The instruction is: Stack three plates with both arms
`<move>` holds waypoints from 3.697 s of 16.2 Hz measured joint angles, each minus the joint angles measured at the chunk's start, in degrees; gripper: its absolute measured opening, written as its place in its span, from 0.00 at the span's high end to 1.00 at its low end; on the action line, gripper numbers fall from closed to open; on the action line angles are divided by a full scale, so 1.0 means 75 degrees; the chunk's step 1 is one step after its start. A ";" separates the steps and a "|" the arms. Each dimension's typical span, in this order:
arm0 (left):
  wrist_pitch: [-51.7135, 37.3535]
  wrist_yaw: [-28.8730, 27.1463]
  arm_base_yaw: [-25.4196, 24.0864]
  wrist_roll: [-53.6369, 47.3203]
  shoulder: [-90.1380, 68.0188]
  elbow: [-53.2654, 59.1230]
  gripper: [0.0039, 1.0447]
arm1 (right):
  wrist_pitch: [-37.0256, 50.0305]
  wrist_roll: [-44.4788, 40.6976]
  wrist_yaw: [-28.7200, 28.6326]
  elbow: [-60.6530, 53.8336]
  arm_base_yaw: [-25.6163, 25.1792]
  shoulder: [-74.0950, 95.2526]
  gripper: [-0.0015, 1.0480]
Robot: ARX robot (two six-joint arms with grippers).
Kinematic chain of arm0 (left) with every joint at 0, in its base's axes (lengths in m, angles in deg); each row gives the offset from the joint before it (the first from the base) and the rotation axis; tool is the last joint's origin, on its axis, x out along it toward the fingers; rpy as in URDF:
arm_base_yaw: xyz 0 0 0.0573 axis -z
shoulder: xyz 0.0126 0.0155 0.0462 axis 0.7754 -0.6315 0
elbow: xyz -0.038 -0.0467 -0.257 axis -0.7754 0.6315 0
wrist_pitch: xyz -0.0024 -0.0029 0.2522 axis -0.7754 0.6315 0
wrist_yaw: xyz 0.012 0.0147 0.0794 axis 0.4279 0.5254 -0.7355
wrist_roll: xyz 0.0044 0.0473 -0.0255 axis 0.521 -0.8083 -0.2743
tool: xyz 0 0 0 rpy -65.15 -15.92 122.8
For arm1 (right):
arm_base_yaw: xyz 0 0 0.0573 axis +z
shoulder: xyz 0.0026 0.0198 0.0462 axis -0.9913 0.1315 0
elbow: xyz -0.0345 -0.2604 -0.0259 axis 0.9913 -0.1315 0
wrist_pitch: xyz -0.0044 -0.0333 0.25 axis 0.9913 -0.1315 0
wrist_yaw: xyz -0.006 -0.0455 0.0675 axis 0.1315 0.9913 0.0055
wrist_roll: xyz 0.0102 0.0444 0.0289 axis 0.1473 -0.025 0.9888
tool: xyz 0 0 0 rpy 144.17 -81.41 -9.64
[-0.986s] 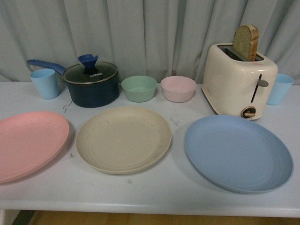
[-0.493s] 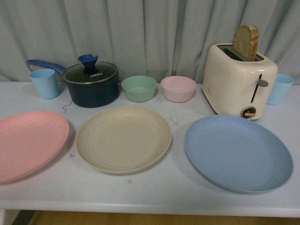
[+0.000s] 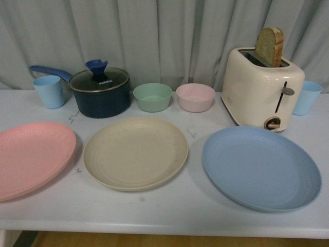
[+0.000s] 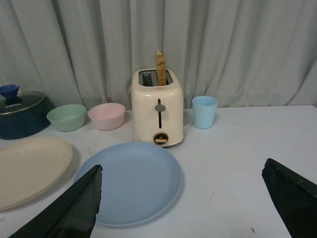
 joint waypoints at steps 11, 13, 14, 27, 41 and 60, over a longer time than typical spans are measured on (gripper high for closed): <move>0.1836 -0.1110 0.0073 0.1352 -0.1314 -0.0848 0.06 | 0.0003 -0.0003 -0.0003 0.0000 0.0000 0.0000 0.06; -0.0154 -0.0146 -0.1332 0.1644 -0.2856 -0.1029 0.06 | -0.0003 -0.0006 -0.0003 0.0000 0.0000 0.0003 0.06; -0.1626 0.0530 -0.2034 0.1405 -0.4468 -0.1393 0.06 | 0.0006 -0.0003 0.0000 0.0000 0.0000 0.0000 0.06; -0.3800 0.2559 -0.3867 -0.1830 -1.5897 -0.7111 0.06 | 0.0000 -0.0003 0.0000 0.0000 0.0000 0.0000 0.06; -0.2113 0.2436 -0.3960 -0.1714 -1.7025 -0.8384 0.15 | 0.0000 -0.0003 0.0000 0.0000 0.0000 0.0000 0.06; -0.1230 0.1891 -0.2984 -0.2690 -1.4067 -0.7874 0.98 | 0.0000 -0.0003 0.0000 0.0000 0.0000 0.0000 0.06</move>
